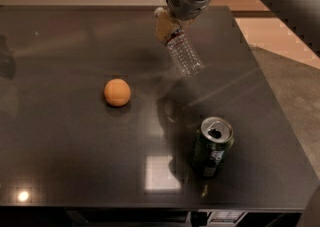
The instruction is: Place water bottle upright
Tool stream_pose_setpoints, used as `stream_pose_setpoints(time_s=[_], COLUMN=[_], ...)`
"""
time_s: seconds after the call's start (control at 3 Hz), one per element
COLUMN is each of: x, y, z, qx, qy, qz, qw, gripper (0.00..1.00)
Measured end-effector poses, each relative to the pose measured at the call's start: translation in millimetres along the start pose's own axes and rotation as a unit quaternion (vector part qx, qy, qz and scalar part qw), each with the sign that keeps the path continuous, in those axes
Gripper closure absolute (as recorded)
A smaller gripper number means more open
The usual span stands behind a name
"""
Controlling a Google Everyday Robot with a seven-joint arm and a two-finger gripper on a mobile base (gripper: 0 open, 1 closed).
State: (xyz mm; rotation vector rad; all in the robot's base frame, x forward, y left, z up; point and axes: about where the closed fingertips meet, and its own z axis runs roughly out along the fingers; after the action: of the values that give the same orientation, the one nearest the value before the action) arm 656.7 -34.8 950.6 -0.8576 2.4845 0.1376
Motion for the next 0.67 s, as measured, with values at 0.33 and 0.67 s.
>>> stream_pose_setpoints(time_s=[0.33,0.67], x=[-5,-8], y=[3,3], z=[-11,-24], qx=[-0.028,-0.055], qy=[-0.059,-0.117], qz=[-0.04,-0.076], qw=[0.9971,0.9887], gripper=[1.0,1.0])
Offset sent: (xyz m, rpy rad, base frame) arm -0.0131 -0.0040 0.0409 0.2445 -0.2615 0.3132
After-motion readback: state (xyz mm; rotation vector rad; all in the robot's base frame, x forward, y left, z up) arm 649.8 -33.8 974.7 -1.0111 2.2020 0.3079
